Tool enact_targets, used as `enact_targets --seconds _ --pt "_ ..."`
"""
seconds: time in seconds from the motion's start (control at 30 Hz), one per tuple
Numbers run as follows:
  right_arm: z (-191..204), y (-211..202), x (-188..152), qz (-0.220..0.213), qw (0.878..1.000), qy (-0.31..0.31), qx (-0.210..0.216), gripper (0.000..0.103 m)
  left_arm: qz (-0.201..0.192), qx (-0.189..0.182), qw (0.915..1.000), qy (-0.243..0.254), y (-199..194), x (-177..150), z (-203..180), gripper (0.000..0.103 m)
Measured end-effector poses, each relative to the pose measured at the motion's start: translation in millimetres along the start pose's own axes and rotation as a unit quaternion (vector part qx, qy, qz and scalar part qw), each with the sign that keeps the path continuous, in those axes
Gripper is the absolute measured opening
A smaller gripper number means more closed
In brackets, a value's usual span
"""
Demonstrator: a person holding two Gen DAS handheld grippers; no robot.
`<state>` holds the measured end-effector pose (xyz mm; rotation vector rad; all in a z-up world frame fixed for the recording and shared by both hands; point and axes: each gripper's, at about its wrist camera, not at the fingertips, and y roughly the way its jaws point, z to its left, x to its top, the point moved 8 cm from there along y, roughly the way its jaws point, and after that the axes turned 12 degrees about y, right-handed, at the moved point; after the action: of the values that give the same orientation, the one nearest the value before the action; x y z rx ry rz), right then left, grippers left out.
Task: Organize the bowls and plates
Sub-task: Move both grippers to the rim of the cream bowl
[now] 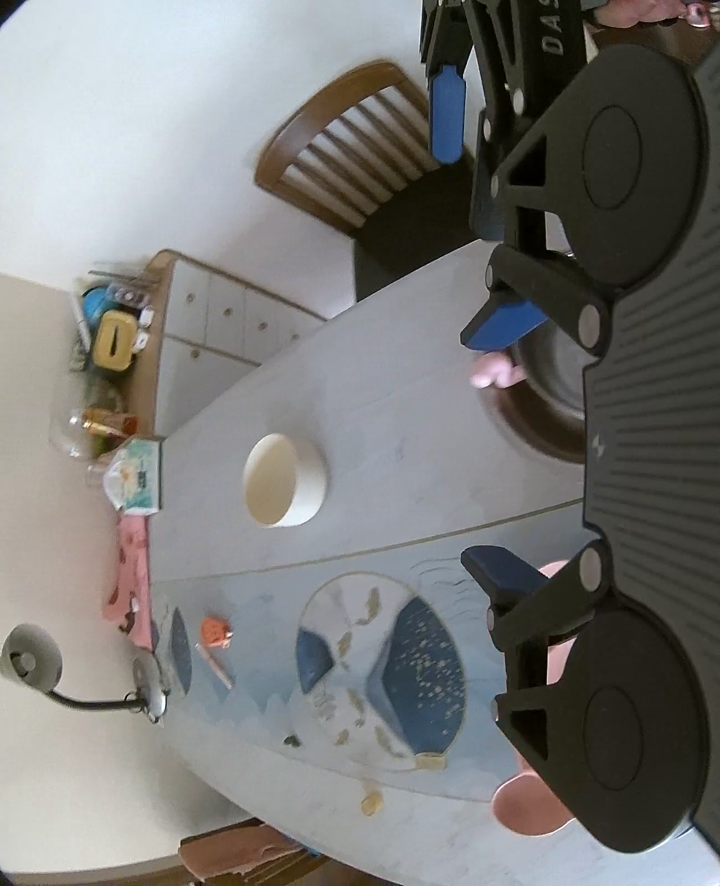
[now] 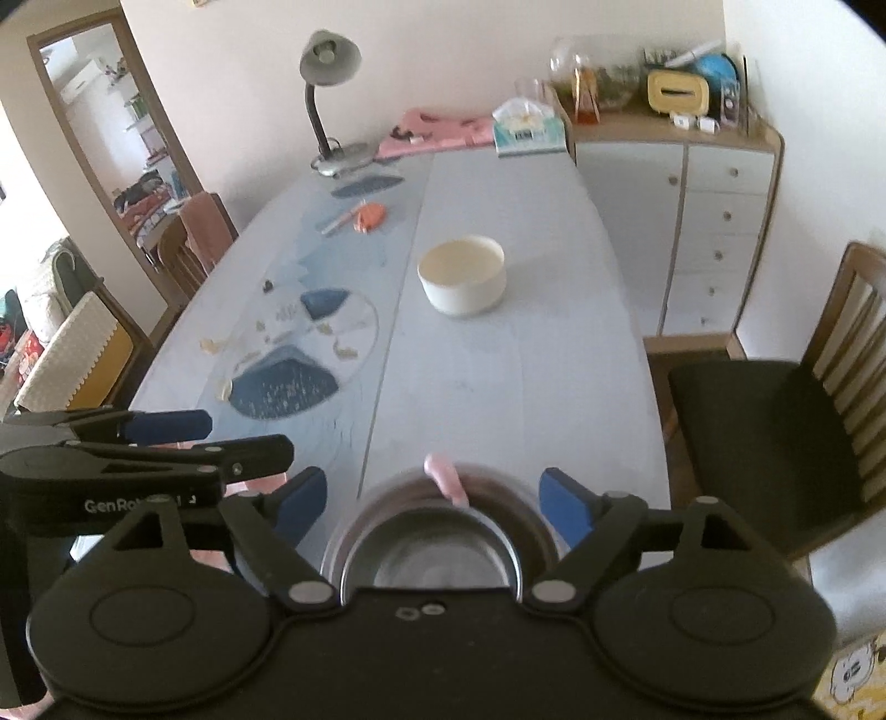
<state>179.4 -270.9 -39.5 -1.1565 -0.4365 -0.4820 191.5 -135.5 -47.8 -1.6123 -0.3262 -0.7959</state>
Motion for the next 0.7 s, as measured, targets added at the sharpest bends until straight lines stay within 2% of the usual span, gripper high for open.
enact_targets --seconds 0.1,0.4,0.7 --pt "0 6 17 -0.010 1.000 -0.007 0.003 0.095 -0.012 0.007 0.9998 -0.014 5 12 11 0.078" --pt "-11 37 76 -0.010 1.000 -0.016 0.007 0.098 -0.022 0.020 0.9973 -0.066 44 50 49 0.080" --pt "-29 103 144 0.010 1.000 -0.018 -0.001 0.099 -0.017 0.053 0.9953 -0.079 102 99 80 0.080"
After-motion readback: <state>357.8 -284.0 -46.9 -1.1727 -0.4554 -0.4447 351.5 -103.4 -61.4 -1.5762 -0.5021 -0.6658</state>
